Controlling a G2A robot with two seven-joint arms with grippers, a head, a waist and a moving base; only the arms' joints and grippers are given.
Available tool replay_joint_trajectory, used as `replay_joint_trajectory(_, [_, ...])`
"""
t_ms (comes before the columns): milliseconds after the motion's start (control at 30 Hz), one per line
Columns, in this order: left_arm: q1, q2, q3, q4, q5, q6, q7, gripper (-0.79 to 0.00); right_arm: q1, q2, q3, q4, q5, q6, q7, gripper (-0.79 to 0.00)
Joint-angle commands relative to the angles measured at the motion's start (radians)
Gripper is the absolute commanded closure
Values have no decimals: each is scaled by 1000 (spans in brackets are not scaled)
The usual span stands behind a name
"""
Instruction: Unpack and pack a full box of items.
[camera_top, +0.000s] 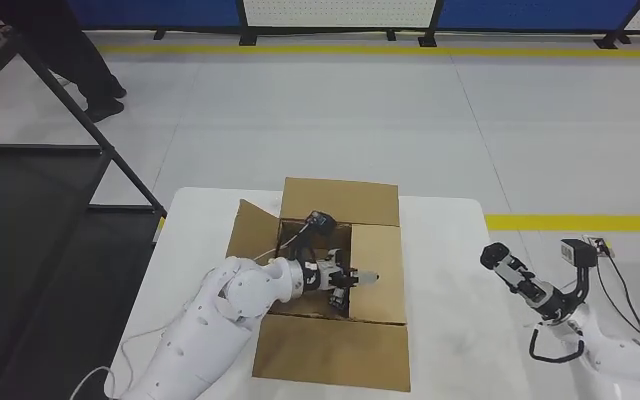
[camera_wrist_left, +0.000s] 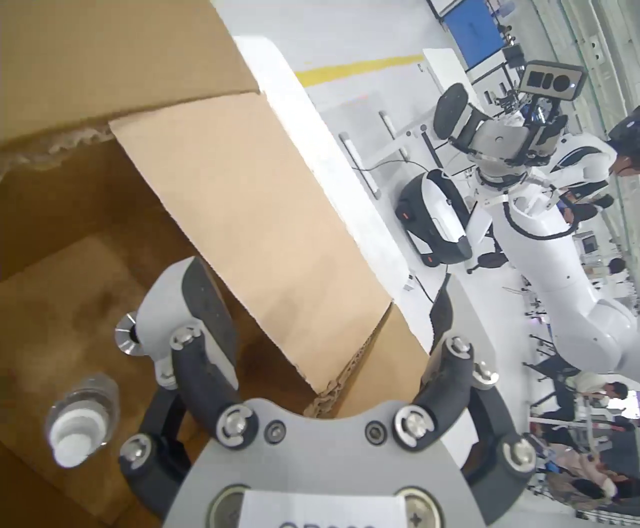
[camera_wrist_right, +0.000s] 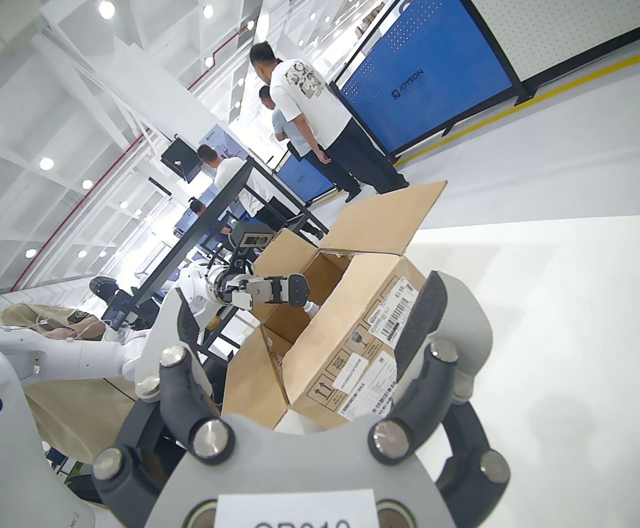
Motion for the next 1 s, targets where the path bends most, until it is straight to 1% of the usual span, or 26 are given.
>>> replay_joint_trajectory(0, [-19, -9, 18, 38, -40, 22, -38, -785, 10, 5, 0, 16, 7, -1, 9, -785])
replay_joint_trajectory(100, [-42, -22, 37, 86, -81, 59, -57, -785, 28, 11, -8, 38, 18, 0, 19, -785])
replay_joint_trajectory(167, [-53, -30, 49, 112, -98, 67, -50, -785, 38, 15, -19, 47, 21, 1, 20, -785])
replay_joint_trajectory(367, [-88, -61, 92, 201, -127, 45, 3, -785, 63, 30, -43, 70, 30, -4, 15, -785])
replay_joint_trajectory(433, [-96, -71, 100, 214, -141, 29, 29, -785, 66, 35, -46, 77, 36, -8, 11, -785])
replay_joint_trajectory(533, [-95, -75, 90, 200, -167, -21, 54, -785, 65, 43, -51, 82, 45, -15, 4, -785])
replay_joint_trajectory(633, [-86, -73, 72, 184, -181, -51, 48, -785, 67, 51, -59, 89, 55, -19, 0, -785])
replay_joint_trajectory(833, [-63, -64, 41, 97, -167, -64, 47, -785, 77, 65, -77, 99, 76, -30, -11, -785])
replay_joint_trajectory(967, [-59, -66, 39, 50, -145, -59, 68, -785, 83, 74, -82, 111, 97, -42, -23, -785])
